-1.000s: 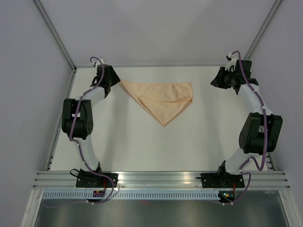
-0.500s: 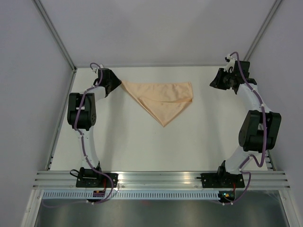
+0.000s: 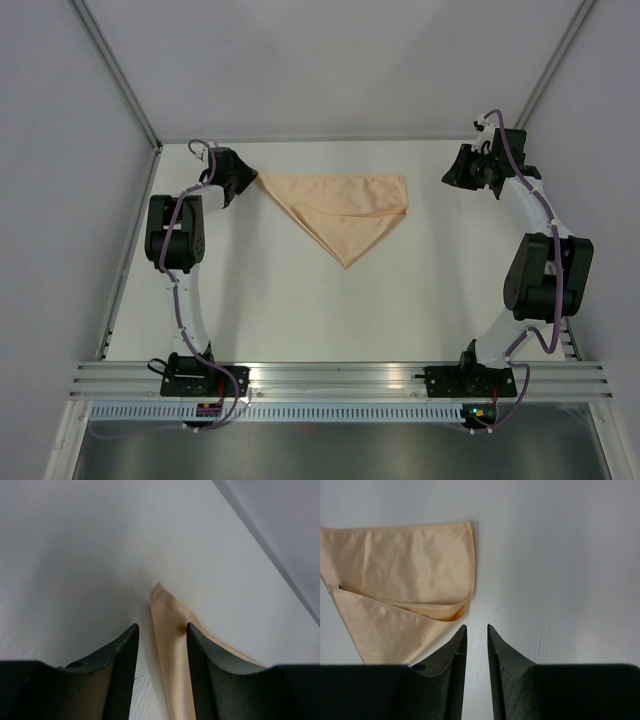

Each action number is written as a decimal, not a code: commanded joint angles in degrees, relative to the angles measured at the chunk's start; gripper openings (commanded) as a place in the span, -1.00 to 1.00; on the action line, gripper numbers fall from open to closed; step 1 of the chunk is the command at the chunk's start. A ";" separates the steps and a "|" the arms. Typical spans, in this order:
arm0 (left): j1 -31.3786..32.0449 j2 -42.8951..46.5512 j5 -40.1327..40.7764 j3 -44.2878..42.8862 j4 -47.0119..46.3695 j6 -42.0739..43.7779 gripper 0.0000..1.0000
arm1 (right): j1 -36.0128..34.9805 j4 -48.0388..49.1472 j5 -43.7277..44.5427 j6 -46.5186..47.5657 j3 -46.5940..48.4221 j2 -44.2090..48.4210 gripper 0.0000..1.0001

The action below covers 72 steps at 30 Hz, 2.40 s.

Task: Fold the napkin, place the utensils inside, and roll it up
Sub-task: Fold the napkin

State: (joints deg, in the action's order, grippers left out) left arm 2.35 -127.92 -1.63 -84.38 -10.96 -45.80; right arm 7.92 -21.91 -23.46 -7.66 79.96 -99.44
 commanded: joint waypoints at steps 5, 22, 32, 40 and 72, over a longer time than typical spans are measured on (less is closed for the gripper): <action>-0.24 -2.95 -0.92 -1.75 -4.06 -4.03 -0.20 | -0.28 -0.24 0.44 0.28 0.81 -0.49 -0.46; -0.15 0.30 -9.07 5.35 -23.19 -1.49 -0.83 | -0.19 0.20 1.05 0.63 0.28 -0.14 -0.48; 0.11 4.51 -23.50 12.83 -42.19 1.59 -0.90 | -0.45 0.12 0.79 0.72 0.28 -0.05 -0.48; 1.95 8.38 -34.39 18.99 -51.26 2.73 -0.90 | -1.42 -0.15 1.14 0.81 0.37 0.47 -0.49; 24.89 15.77 -43.30 16.97 -6.89 47.54 -0.95 | -7.57 -1.56 3.69 3.09 0.90 -0.14 -0.49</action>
State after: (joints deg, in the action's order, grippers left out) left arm 26.28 -114.17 -47.42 -65.73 -22.41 -6.90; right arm 1.21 -22.37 -20.95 -5.28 79.96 -99.46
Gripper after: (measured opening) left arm 0.027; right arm 0.258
